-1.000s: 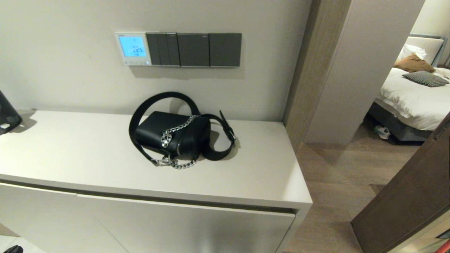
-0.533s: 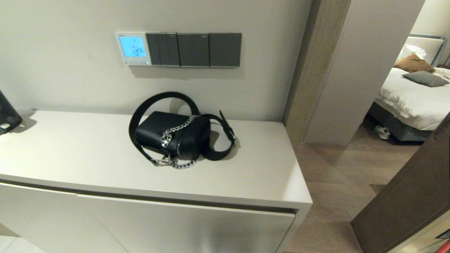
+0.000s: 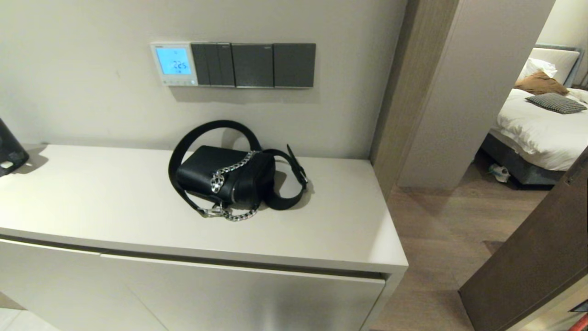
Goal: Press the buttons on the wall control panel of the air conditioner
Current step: Turn off the central air conditioner
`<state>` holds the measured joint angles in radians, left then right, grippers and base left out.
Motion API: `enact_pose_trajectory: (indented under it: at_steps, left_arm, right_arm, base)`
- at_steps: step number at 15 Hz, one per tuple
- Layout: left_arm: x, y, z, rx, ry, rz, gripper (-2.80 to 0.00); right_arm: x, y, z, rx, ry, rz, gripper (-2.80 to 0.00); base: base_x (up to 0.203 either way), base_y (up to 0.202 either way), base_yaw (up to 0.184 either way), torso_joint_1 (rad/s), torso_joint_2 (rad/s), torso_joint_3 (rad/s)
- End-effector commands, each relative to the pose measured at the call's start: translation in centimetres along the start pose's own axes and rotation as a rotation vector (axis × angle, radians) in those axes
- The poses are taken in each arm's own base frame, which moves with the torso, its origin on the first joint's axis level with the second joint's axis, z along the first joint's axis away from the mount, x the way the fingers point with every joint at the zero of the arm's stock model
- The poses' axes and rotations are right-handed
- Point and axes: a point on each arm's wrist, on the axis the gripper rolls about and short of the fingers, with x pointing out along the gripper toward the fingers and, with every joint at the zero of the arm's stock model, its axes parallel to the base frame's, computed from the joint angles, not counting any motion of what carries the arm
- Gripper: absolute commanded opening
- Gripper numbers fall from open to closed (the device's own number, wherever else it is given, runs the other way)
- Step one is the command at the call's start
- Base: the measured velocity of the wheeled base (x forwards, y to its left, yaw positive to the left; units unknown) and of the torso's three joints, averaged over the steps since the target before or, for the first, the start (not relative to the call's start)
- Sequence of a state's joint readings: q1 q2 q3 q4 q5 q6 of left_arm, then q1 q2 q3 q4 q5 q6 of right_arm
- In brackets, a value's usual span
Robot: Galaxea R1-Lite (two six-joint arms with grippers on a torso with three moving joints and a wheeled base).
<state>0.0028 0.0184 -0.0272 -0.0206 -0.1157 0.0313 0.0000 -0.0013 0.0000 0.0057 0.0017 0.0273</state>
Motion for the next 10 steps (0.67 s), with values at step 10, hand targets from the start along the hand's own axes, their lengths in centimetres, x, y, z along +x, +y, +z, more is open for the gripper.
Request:
enact_pose_trajectory:
  at_steps: [10]
  left_arm:
    - [0.04, 0.17, -0.53, 0.053, -0.004, 0.082, -2.80]
  right_arm:
    - [0.02, 0.00, -0.04, 0.000, 0.003, -0.002, -2.80]
  base:
    - [0.000, 0.000, 0.000, 0.000, 0.00, 0.000]
